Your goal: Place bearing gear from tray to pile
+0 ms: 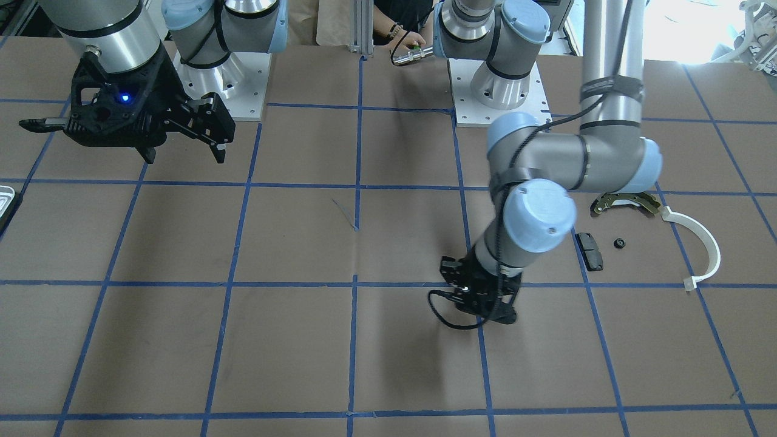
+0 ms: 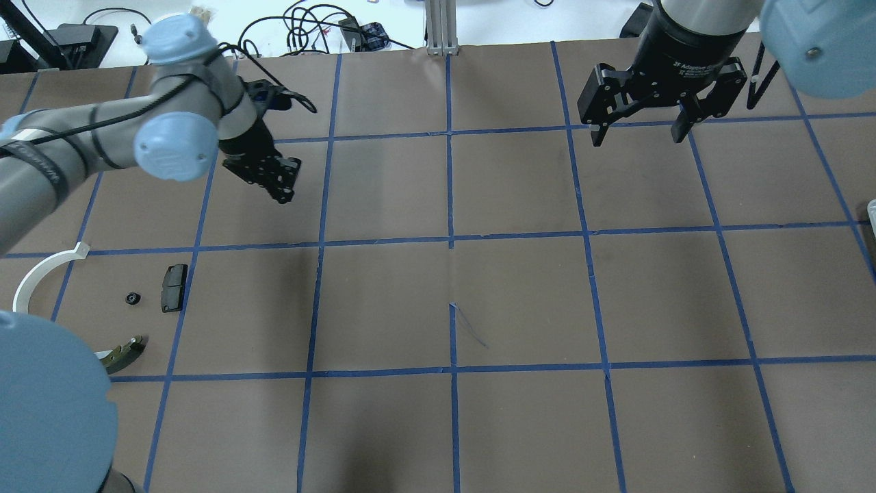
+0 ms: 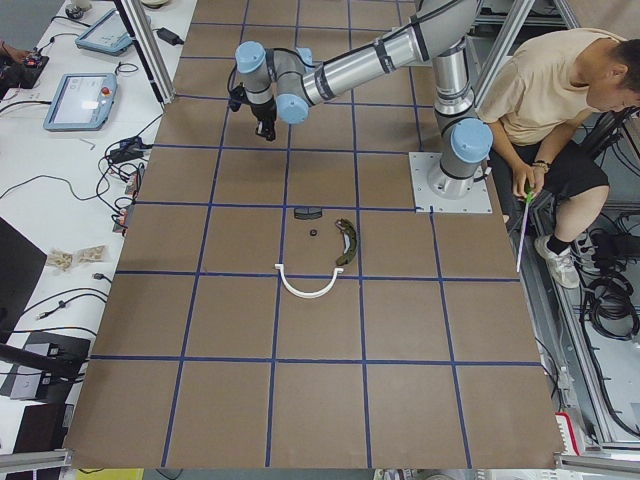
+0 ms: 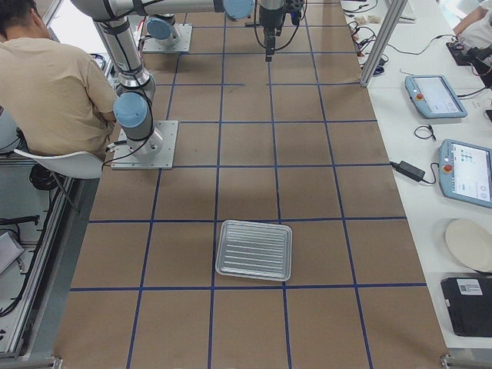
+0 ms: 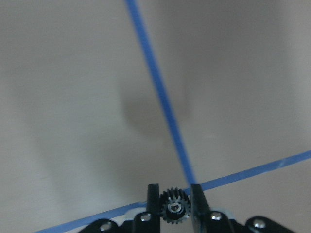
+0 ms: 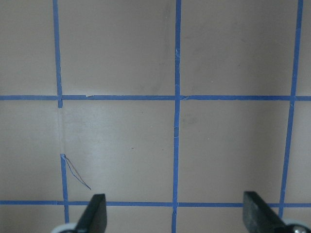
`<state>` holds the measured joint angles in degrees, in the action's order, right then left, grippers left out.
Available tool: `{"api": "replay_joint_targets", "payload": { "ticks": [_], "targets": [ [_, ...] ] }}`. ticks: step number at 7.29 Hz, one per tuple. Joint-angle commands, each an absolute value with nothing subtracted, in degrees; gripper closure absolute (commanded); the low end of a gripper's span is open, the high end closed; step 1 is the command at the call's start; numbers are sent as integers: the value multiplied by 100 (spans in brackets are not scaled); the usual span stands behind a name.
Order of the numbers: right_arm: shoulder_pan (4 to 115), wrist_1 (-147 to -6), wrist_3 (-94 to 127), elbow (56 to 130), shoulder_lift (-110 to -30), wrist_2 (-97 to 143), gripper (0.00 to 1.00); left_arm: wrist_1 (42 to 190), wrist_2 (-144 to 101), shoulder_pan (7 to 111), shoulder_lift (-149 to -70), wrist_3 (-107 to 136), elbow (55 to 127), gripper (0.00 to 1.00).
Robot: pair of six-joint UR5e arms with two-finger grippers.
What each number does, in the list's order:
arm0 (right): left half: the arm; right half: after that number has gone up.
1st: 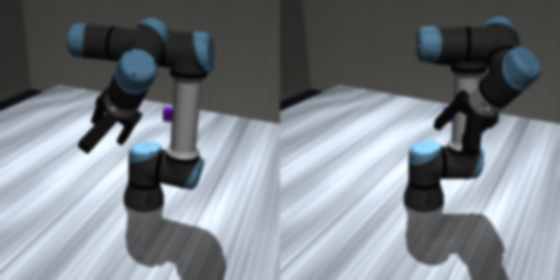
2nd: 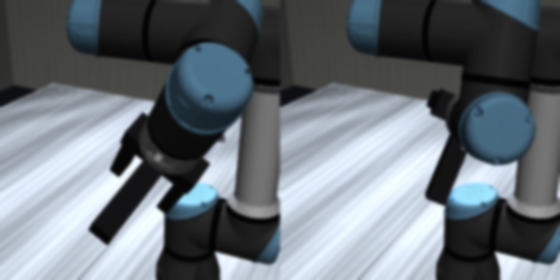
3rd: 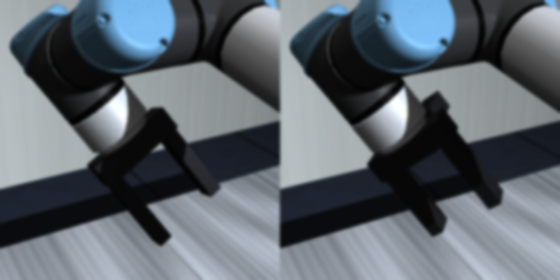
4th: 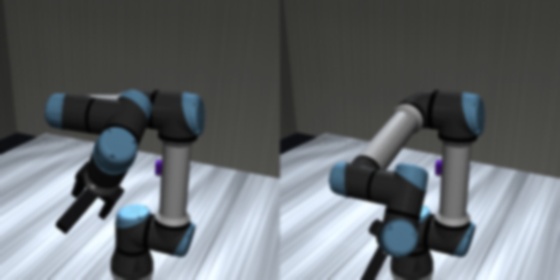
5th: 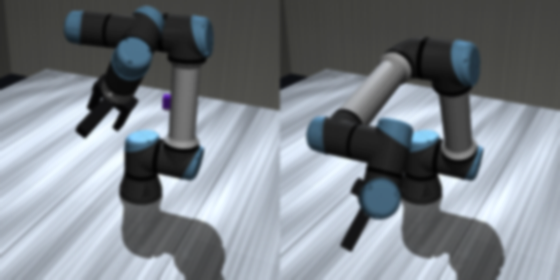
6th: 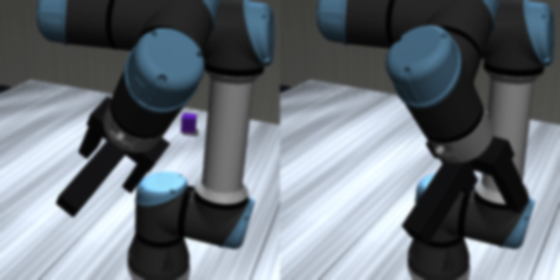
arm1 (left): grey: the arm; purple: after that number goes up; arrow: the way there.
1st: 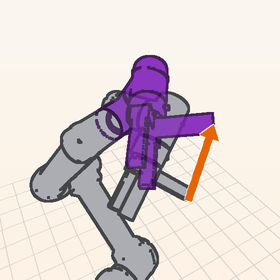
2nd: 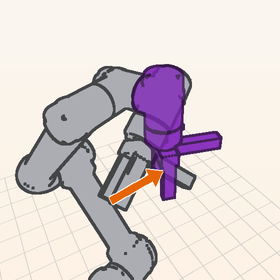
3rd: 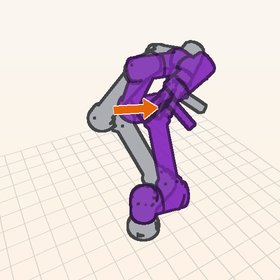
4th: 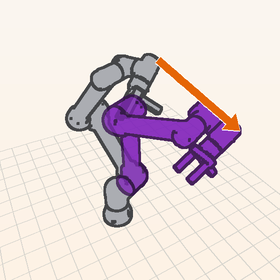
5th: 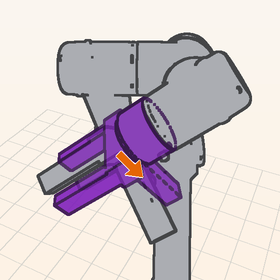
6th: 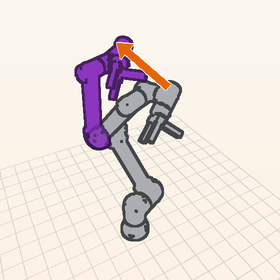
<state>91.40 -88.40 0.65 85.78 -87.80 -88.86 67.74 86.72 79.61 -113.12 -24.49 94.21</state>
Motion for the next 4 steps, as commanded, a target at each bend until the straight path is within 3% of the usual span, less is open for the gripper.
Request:
{"api": "replay_joint_targets", "payload": {
  "ticks": [1,4],
  "targets": [
    [9141,-8833,62,8578,-8780,-8886,0,6970,8692,6440,-11232,-3878,9517,100],
    [9141,-8833,62,8587,-8780,-8886,0,7048,8701,5119,-11417,-5201,9658,100]
  ]
}}
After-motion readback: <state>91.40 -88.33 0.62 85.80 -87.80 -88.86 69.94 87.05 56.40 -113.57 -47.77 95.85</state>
